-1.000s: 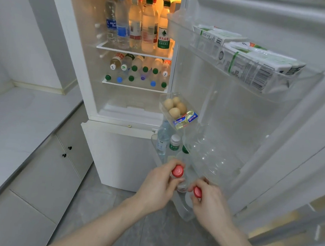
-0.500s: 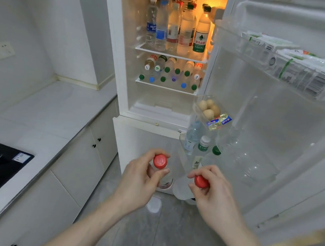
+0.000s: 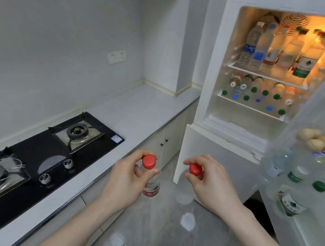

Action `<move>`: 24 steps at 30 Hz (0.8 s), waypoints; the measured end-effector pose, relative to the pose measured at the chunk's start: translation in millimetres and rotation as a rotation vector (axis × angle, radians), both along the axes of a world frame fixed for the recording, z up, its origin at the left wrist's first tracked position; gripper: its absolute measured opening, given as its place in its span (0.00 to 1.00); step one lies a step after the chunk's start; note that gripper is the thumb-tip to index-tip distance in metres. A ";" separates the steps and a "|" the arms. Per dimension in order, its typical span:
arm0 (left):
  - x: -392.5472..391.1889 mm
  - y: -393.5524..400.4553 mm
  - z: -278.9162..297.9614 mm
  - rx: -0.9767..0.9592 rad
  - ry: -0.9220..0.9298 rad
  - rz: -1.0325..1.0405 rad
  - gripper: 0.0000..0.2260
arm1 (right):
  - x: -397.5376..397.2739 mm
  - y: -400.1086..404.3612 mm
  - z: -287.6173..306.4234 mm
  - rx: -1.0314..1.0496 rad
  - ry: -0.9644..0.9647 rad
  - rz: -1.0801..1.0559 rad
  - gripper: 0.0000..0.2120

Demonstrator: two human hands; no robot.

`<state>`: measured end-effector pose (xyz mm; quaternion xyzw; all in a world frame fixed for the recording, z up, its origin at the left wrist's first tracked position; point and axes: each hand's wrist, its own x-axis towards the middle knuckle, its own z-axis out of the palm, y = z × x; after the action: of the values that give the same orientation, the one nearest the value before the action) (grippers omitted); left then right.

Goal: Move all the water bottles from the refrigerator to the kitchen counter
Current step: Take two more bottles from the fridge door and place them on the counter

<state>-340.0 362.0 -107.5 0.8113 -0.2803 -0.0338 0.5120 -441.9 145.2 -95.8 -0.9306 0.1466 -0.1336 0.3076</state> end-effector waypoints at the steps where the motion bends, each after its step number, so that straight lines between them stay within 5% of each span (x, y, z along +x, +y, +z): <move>1: 1.4 14.9 1.1 0.006 0.004 0.029 0.11 | 8.1 10.9 0.8 0.003 -0.001 0.022 0.10; 24: -5.1 359.3 -5.0 0.016 0.117 0.985 0.10 | 228.9 373.6 1.8 -0.019 0.050 1.046 0.12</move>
<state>-345.1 721.3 -112.5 0.8479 0.1659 0.1644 0.4760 -212.9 518.8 -94.0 -0.8850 -0.3317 0.0589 0.3212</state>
